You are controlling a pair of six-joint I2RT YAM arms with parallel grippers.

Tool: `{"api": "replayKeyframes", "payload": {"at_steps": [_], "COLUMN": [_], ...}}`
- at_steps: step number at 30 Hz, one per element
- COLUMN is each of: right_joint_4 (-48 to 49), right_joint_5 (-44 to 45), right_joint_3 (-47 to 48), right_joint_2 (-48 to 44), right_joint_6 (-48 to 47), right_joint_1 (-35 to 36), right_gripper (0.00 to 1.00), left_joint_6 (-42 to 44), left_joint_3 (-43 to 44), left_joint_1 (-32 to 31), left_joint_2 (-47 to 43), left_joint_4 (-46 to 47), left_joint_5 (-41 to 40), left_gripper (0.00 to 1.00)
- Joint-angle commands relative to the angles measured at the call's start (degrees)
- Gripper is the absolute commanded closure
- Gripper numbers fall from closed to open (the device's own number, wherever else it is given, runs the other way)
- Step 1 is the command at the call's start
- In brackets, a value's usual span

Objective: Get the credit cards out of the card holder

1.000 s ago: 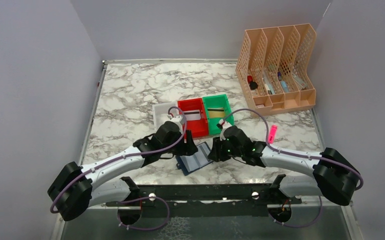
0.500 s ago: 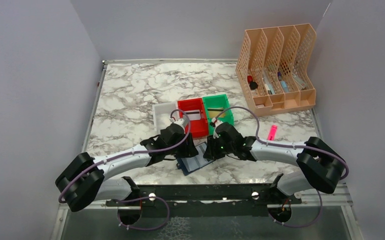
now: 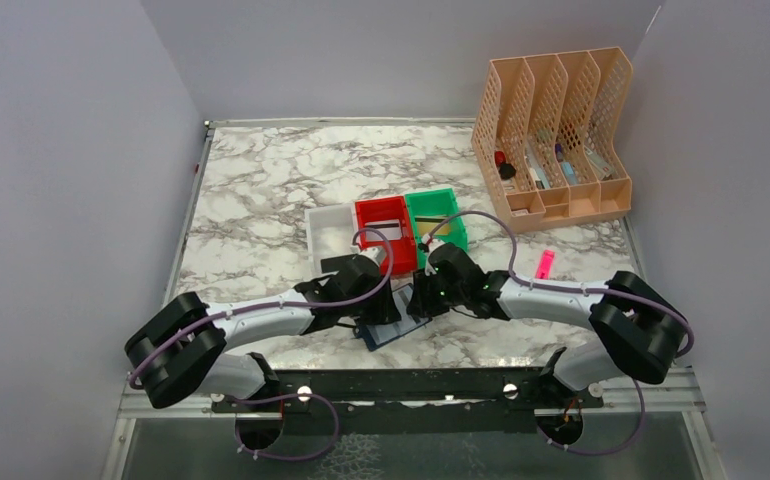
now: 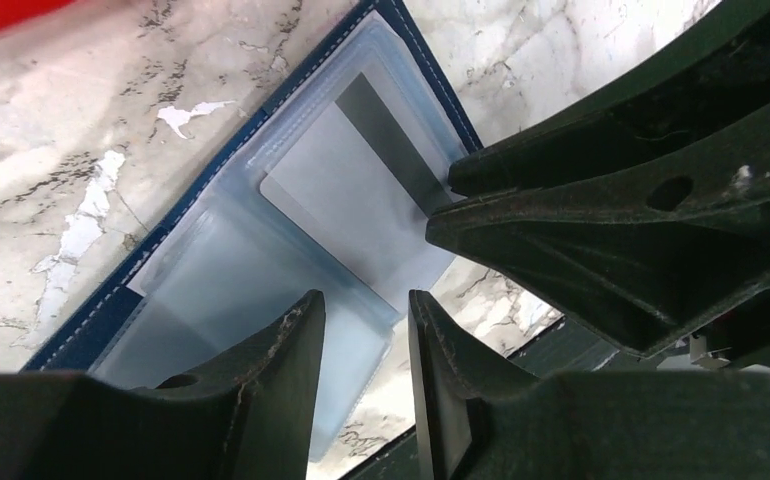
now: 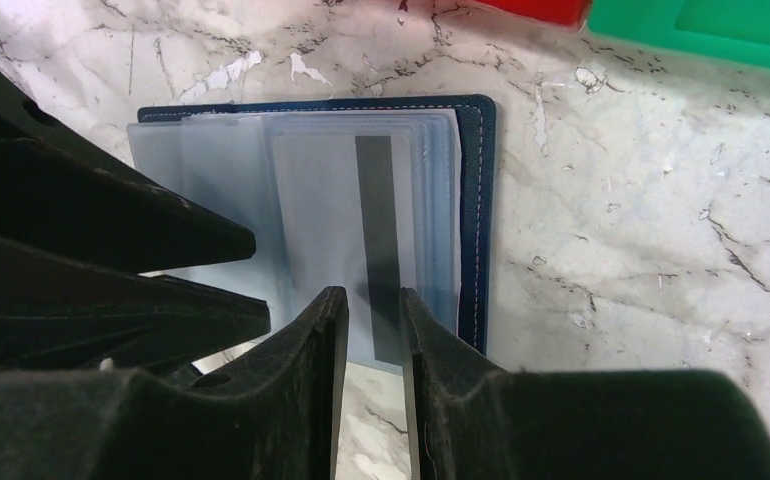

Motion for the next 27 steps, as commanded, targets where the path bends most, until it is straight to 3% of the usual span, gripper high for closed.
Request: {"api": "replayKeyframes", "payload": {"at_steps": [1,12,15,27], "right_joint_4": [-2.42,-2.02,-2.62,-7.40], "right_joint_5": [2.29,-2.16,-0.66,6.43], "right_joint_3": [0.57,-1.75,-1.23,3.97], "right_joint_2": [1.31,0.67,-0.77,-1.38], "right_joint_6": [-0.14,1.32,1.05,-1.74], "right_joint_1": [0.27,0.27,0.24,0.21], "right_gripper": [0.69,0.69,0.69,0.69], "left_joint_6": [-2.07,-5.54,-7.32,-11.26], "left_joint_3": [-0.54,-4.22,-7.14,-10.51], "left_joint_1": [-0.29,-0.30,-0.35,-0.30], "left_joint_2": [0.00,0.70,0.44,5.75], "left_joint_4": [0.95,5.31,10.28,17.42], "left_joint_5": [-3.50,-5.26,-5.03,-4.20], "left_gripper": [0.61,0.61,0.62,0.76]}}
